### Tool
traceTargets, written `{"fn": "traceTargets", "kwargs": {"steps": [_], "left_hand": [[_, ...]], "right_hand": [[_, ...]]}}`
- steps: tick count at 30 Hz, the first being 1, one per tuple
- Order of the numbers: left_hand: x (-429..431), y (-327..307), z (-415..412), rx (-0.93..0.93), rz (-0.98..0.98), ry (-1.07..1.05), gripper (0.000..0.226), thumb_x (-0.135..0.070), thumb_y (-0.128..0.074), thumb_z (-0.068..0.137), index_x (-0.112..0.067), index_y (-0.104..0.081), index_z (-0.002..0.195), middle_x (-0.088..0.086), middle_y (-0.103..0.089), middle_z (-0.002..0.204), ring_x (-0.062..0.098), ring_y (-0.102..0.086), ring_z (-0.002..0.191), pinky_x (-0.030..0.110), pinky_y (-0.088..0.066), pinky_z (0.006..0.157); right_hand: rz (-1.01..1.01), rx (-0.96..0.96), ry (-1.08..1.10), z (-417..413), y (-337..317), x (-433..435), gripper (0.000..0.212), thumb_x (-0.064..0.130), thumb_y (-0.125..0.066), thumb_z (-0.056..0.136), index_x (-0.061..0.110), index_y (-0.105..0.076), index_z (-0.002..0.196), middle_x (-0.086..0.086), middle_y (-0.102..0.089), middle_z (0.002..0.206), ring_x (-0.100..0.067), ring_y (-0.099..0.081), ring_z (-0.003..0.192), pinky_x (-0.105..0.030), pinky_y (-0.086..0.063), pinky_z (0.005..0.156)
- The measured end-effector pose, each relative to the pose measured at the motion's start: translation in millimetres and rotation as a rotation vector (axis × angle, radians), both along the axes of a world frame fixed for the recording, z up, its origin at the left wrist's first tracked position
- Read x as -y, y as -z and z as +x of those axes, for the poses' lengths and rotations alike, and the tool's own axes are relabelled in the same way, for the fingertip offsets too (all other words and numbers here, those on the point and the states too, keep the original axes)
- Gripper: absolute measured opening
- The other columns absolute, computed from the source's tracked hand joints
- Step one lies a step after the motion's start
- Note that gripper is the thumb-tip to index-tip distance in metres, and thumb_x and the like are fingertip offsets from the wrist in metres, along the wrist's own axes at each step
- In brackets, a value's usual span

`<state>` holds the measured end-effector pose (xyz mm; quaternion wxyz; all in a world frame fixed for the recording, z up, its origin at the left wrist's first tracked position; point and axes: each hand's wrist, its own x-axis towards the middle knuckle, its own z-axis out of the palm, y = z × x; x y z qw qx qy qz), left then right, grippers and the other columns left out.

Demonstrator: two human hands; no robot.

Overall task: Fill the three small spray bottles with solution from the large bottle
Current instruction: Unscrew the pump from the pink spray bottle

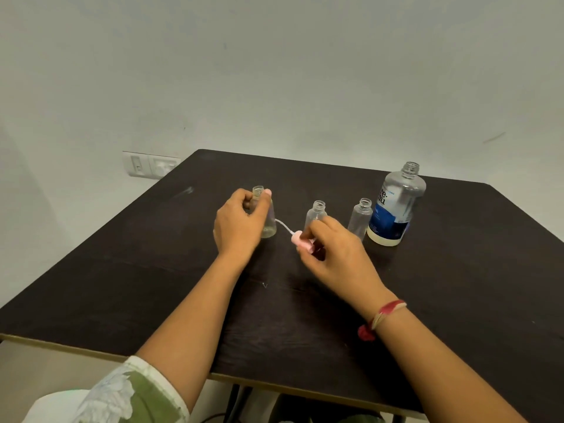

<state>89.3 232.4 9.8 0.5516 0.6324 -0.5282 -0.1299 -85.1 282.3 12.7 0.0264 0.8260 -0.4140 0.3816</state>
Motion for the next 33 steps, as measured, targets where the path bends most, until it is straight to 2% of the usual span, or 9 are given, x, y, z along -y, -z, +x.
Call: {"fn": "traceTargets", "kwargs": {"steps": [4,9,11,13,18,20,24,27,33], "left_hand": [[-0.4,-0.5,0.1,0.014,0.042,0.018,0.036,-0.057,-0.054,0.087,-0.022,-0.061,0.083,-0.010,-0.061,0.077,0.008,-0.059,0.073,0.033,-0.051,0.067],[-1.1,-1.0,-3.6,0.020,0.065,0.038,0.033,-0.055,-0.058,0.085,-0.022,-0.062,0.083,-0.009,-0.063,0.079,0.011,-0.061,0.076,0.031,-0.049,0.067],[-0.4,-0.4,-3.3,0.013,0.074,0.045,0.032,-0.054,-0.059,0.084,-0.022,-0.062,0.083,-0.010,-0.063,0.079,0.012,-0.061,0.077,0.032,-0.051,0.068],[0.2,0.2,-2.8,0.013,0.084,0.048,0.031,-0.054,-0.059,0.084,-0.023,-0.061,0.083,-0.010,-0.063,0.080,0.012,-0.062,0.078,0.033,-0.051,0.069],[1.8,1.0,-2.0,0.028,0.087,0.051,0.032,-0.055,-0.061,0.082,-0.024,-0.061,0.084,-0.009,-0.064,0.082,0.013,-0.061,0.078,0.035,-0.053,0.070],[0.8,-0.7,-1.1,0.027,0.078,0.043,0.031,-0.055,-0.061,0.083,-0.024,-0.060,0.084,-0.009,-0.064,0.082,0.011,-0.061,0.076,0.035,-0.053,0.069],[-1.6,-5.6,2.0,0.041,0.063,0.007,0.029,-0.052,-0.060,0.085,-0.023,-0.061,0.083,-0.010,-0.060,0.079,0.014,-0.060,0.076,0.031,-0.048,0.065],[-2.1,-5.2,2.3,0.066,0.088,0.004,0.029,-0.052,-0.059,0.085,-0.022,-0.062,0.085,-0.010,-0.060,0.080,0.014,-0.058,0.076,0.029,-0.042,0.063],[0.0,-1.9,0.8,0.092,0.115,0.051,0.032,-0.054,-0.058,0.086,-0.022,-0.061,0.088,-0.007,-0.061,0.083,0.015,-0.059,0.079,0.032,-0.047,0.068]], "right_hand": [[-0.030,-0.081,0.088,10.2,5.5,-1.1,0.026,0.021,-0.064,0.086,0.015,-0.045,0.070,0.004,-0.047,0.070,-0.019,-0.048,0.058,-0.030,-0.037,0.049],[-0.083,-0.208,0.184,15.3,11.9,-0.3,0.024,0.029,-0.062,0.088,0.017,-0.046,0.074,0.003,-0.054,0.060,-0.022,-0.053,0.050,-0.032,-0.040,0.039],[-0.108,-0.238,0.224,17.9,12.8,-0.7,0.029,0.029,-0.066,0.085,0.018,-0.044,0.070,0.004,-0.051,0.053,-0.020,-0.050,0.043,-0.027,-0.030,0.035],[-0.099,-0.256,0.248,19.5,14.1,-1.2,0.032,0.030,-0.067,0.084,0.020,-0.042,0.068,0.004,-0.050,0.051,-0.020,-0.048,0.041,-0.024,-0.024,0.037],[0.099,-0.245,0.212,19.6,11.8,-4.5,0.028,0.041,-0.058,0.089,0.021,-0.040,0.079,0.010,-0.044,0.065,-0.016,-0.045,0.058,-0.028,-0.030,0.051],[0.157,-0.247,0.190,19.8,10.6,-6.1,0.024,0.042,-0.054,0.091,0.021,-0.043,0.085,0.011,-0.049,0.072,-0.015,-0.047,0.065,-0.029,-0.033,0.055],[0.161,-0.259,0.211,20.5,11.1,-4.9,0.021,0.037,-0.047,0.095,0.018,-0.053,0.092,0.003,-0.063,0.086,-0.020,-0.060,0.078,-0.030,-0.040,0.059],[0.169,-0.260,0.203,20.0,12.3,-3.8,0.018,0.035,-0.050,0.094,0.017,-0.055,0.093,0.002,-0.064,0.088,-0.021,-0.060,0.079,-0.030,-0.040,0.059],[0.148,-0.240,0.182,21.4,10.6,-6.0,0.018,0.035,-0.044,0.096,0.023,-0.051,0.107,0.005,-0.061,0.089,-0.019,-0.059,0.078,-0.031,-0.044,0.057]]}}
